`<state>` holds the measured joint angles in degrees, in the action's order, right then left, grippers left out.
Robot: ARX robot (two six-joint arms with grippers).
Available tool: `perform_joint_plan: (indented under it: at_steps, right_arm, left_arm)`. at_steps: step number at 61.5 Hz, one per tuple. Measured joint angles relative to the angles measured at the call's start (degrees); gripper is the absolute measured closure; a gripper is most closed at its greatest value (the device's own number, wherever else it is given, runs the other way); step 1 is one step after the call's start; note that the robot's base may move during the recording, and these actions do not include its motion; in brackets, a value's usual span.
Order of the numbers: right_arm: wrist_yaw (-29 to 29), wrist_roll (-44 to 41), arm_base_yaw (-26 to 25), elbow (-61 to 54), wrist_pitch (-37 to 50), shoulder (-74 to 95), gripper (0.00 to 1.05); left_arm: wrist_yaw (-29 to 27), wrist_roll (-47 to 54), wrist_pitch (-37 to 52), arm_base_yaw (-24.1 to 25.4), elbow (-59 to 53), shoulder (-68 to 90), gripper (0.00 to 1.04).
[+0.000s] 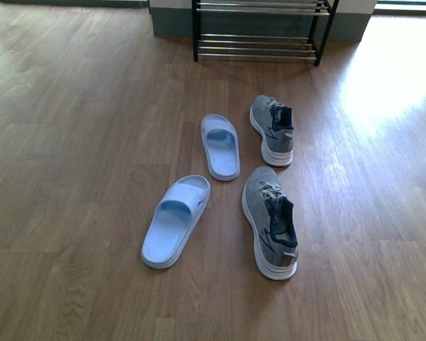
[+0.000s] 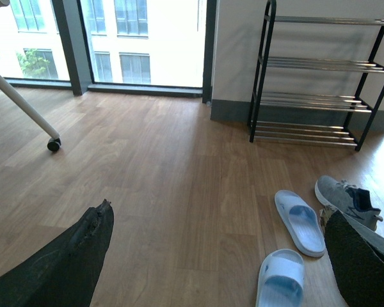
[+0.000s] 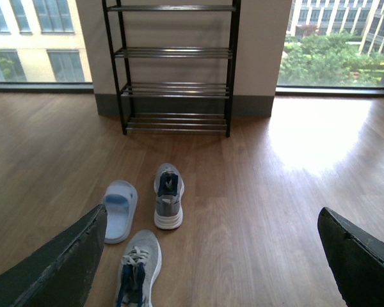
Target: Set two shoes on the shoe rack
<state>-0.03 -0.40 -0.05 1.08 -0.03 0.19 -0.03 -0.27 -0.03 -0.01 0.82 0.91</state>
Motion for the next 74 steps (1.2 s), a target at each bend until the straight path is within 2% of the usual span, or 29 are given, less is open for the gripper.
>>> perform_joint_plan:
  at_steps: [74]
  right_arm:
    - [0.22, 0.00, 0.00, 0.00, 0.00, 0.00, 0.09]
  left_arm:
    - [0.11, 0.02, 0.02, 0.00, 0.00, 0.00, 0.09]
